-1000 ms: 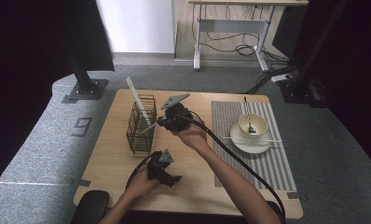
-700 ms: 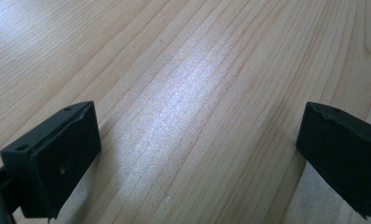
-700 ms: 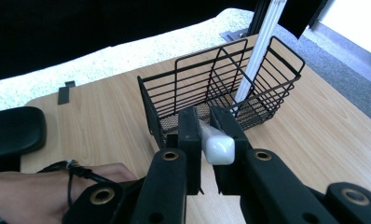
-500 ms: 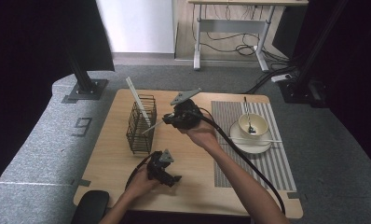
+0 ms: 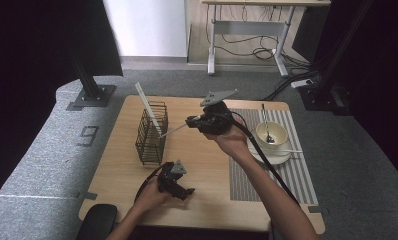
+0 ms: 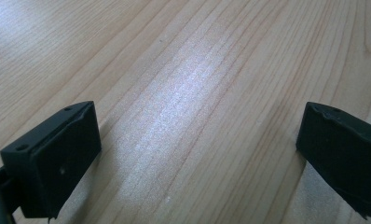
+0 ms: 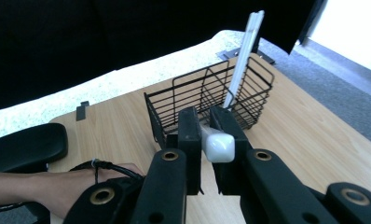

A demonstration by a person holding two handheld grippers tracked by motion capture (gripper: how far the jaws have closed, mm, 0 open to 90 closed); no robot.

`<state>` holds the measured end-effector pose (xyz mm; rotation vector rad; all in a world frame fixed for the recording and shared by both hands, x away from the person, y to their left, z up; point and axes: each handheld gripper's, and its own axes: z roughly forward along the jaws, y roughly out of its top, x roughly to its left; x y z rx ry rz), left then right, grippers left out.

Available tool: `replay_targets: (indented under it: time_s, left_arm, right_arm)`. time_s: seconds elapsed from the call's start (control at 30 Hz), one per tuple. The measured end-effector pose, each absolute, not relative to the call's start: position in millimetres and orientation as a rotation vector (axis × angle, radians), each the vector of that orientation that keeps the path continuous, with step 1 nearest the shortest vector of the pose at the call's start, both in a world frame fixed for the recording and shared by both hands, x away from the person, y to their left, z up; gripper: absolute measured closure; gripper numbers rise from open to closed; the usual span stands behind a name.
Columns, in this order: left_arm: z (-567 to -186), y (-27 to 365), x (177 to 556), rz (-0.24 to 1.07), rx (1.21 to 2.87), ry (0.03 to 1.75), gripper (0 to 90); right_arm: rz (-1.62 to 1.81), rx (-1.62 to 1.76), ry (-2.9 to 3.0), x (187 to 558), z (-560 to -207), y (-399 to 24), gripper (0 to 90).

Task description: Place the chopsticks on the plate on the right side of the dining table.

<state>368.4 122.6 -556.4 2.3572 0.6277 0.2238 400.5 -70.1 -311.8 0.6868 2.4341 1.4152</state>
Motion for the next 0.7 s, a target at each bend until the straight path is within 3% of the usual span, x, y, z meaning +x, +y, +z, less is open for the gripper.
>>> replay_targets:
  time_s: [0.47,0.7]
  left_arm:
    - [-541,127,371,0.239,2.324,0.672,4.0]
    - [-520,129,368,0.217,2.248,0.586,4.4]
  right_arm:
    - [1.376,0.759,2.376,390,-310,-110,81.6]
    - [1.310,0.734,2.429,382,-322,-108,81.7]
